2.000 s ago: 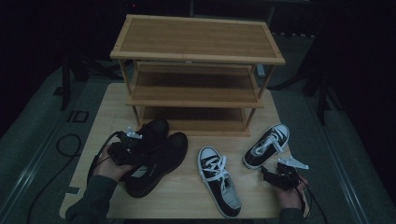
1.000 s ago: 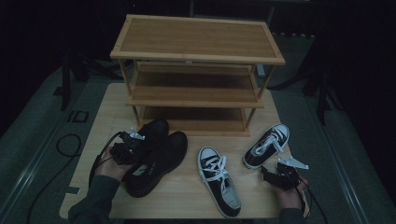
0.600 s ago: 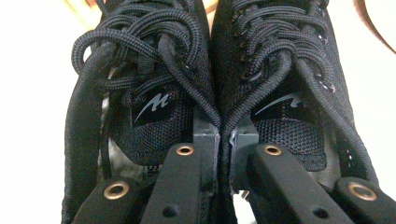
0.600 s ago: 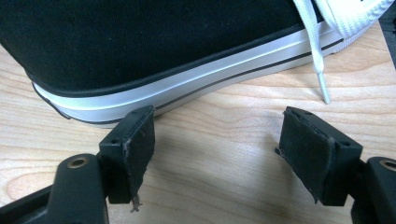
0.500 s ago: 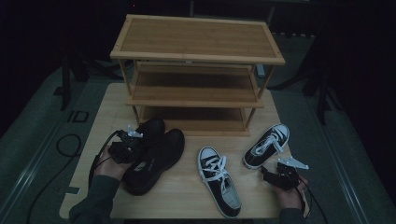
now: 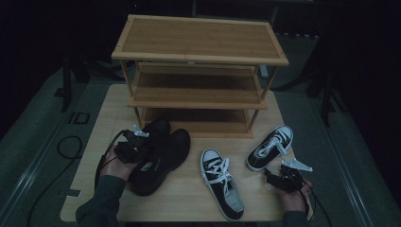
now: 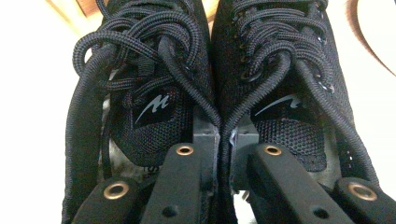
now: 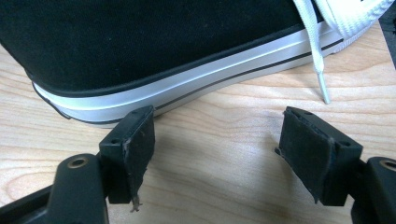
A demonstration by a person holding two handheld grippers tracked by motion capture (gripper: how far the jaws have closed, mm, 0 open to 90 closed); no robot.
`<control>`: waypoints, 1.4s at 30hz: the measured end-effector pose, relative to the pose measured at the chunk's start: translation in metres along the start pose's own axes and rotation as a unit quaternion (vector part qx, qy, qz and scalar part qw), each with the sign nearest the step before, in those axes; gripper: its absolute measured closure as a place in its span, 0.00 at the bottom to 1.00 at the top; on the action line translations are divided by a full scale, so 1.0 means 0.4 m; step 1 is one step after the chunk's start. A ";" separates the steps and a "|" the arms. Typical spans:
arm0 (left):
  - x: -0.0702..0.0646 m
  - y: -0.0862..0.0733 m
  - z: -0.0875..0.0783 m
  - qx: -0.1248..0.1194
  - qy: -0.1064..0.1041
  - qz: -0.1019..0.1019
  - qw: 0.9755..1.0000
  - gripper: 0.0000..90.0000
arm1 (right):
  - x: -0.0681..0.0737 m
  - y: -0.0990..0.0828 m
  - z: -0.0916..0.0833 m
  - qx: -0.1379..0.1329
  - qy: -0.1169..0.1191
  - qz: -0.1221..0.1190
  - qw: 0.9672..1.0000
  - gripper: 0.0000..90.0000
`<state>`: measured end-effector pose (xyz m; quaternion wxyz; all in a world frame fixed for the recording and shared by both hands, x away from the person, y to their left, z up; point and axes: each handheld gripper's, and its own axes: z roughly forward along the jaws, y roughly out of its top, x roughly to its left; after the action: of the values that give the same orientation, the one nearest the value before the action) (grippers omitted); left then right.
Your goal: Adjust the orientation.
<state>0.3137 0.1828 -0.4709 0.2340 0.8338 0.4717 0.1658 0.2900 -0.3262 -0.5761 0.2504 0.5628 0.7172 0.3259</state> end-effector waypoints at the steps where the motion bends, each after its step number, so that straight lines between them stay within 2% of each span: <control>1: 0.000 0.000 0.000 0.000 0.000 0.000 1.000 0.94 | 0.000 0.000 0.000 0.000 0.000 0.000 1.000 0.29; 21: -0.011 0.052 0.014 -0.006 -0.003 -0.021 1.000 0.94 | 0.000 0.000 0.000 -0.001 0.000 0.000 1.000 0.29; 30: -0.014 0.073 0.022 -0.013 0.004 -0.042 0.999 0.94 | 0.000 0.001 0.002 0.000 0.001 -0.002 1.000 0.29; 42: -0.022 0.098 0.029 -0.014 0.018 -0.045 0.999 0.94 | 0.000 0.002 0.002 0.000 0.001 -0.002 1.000 0.28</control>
<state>0.3429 0.1551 -0.4596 0.2446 0.8051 0.5105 0.1770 0.2911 -0.3257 -0.5762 0.2502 0.5606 0.7188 0.3263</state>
